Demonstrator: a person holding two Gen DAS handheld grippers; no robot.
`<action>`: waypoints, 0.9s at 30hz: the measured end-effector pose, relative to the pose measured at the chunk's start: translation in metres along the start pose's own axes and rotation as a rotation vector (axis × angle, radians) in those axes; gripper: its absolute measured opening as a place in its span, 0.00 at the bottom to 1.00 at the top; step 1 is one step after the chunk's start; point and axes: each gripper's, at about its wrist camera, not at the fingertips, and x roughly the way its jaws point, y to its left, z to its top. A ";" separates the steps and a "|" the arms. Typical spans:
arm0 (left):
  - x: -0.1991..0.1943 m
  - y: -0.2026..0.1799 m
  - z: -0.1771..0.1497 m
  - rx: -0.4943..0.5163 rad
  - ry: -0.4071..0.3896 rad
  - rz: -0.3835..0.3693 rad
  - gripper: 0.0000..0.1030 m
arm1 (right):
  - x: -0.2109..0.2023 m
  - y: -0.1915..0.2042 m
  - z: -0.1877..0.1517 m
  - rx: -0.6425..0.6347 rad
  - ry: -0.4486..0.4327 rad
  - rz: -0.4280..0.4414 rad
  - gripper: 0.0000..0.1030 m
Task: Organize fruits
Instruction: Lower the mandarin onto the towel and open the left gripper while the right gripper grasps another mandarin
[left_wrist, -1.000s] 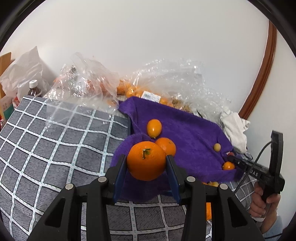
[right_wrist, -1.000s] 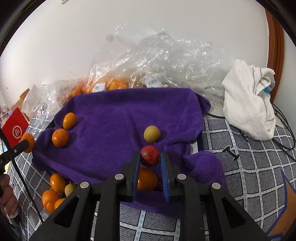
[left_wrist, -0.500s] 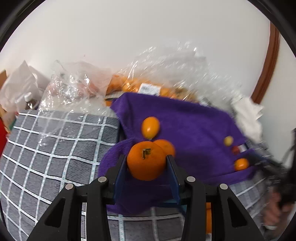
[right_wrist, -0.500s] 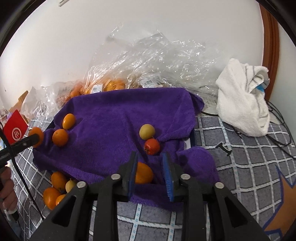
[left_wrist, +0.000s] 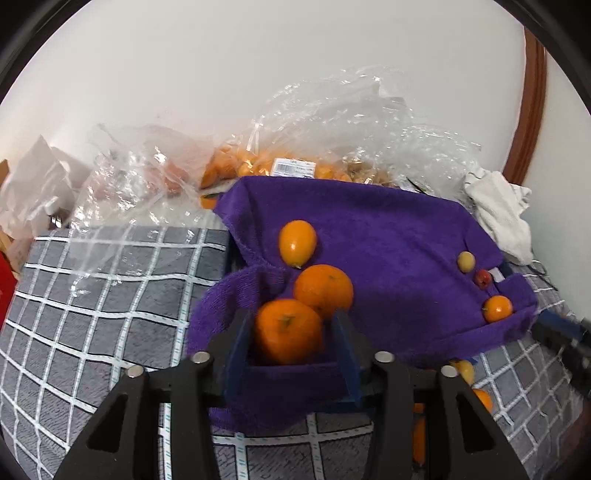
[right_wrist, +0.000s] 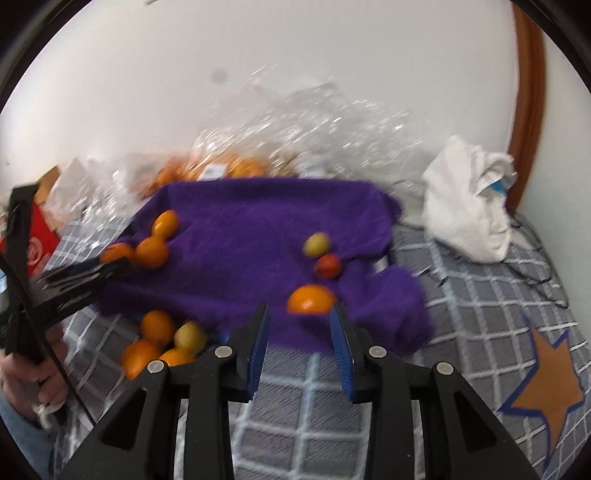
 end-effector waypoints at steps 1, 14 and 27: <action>-0.001 0.001 0.000 -0.006 -0.004 -0.021 0.50 | 0.000 0.003 -0.002 0.000 0.002 0.009 0.33; -0.033 0.018 -0.002 -0.055 -0.130 -0.126 0.56 | 0.012 0.060 -0.025 -0.050 0.077 0.128 0.32; -0.036 0.027 0.001 -0.093 -0.133 -0.143 0.57 | 0.030 0.068 -0.029 -0.048 0.128 0.129 0.34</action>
